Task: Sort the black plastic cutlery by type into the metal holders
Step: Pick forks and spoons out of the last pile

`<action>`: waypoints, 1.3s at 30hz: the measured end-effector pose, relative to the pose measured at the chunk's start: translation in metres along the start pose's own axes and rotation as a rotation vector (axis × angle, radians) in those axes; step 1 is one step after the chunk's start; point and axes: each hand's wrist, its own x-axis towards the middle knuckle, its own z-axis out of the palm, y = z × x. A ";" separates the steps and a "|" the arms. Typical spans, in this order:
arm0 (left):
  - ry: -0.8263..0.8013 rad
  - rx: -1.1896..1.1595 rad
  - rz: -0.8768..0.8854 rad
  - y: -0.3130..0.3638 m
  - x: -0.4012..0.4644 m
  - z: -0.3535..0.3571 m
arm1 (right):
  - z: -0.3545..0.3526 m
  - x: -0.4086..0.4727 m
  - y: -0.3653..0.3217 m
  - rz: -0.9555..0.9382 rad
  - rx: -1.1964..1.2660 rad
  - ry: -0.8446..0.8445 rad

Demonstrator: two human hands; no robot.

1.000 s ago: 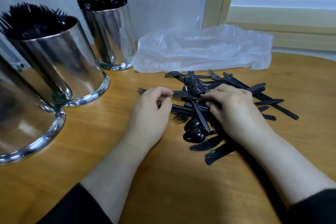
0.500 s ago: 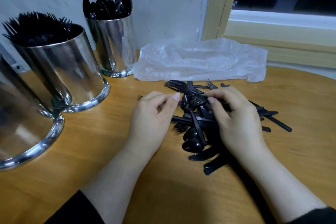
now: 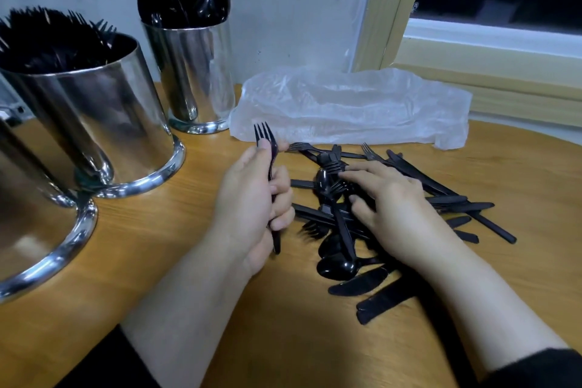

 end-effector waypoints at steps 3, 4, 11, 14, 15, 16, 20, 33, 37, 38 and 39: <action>-0.014 -0.080 -0.111 0.000 0.000 0.001 | 0.005 -0.001 0.004 -0.019 0.016 0.101; -0.017 -0.094 -0.115 -0.002 0.002 0.001 | 0.006 0.000 0.006 -0.032 0.016 0.134; -0.037 0.126 0.036 -0.001 -0.001 -0.004 | 0.009 0.001 0.010 -0.095 0.023 0.306; -0.035 0.143 0.042 -0.001 -0.002 0.000 | -0.005 0.000 0.001 -0.125 0.086 0.563; -0.034 0.172 0.066 -0.001 -0.003 0.002 | -0.010 -0.002 -0.003 -0.142 0.141 0.653; -0.035 0.214 0.106 -0.001 -0.004 0.004 | -0.015 -0.005 -0.007 -0.157 0.197 0.729; -0.074 0.349 0.289 -0.002 -0.006 0.006 | -0.025 -0.015 -0.024 -0.155 0.410 0.868; -0.046 0.517 0.211 -0.005 -0.006 0.004 | -0.010 0.005 -0.015 0.087 0.265 0.313; 0.014 0.447 0.228 -0.006 -0.002 0.001 | -0.001 0.009 -0.010 0.127 -0.029 -0.035; 0.019 0.424 0.221 -0.006 -0.002 0.001 | 0.000 0.008 -0.010 0.131 -0.028 -0.034; 0.025 0.403 0.210 -0.006 -0.003 0.001 | 0.001 0.008 -0.010 0.129 -0.022 -0.010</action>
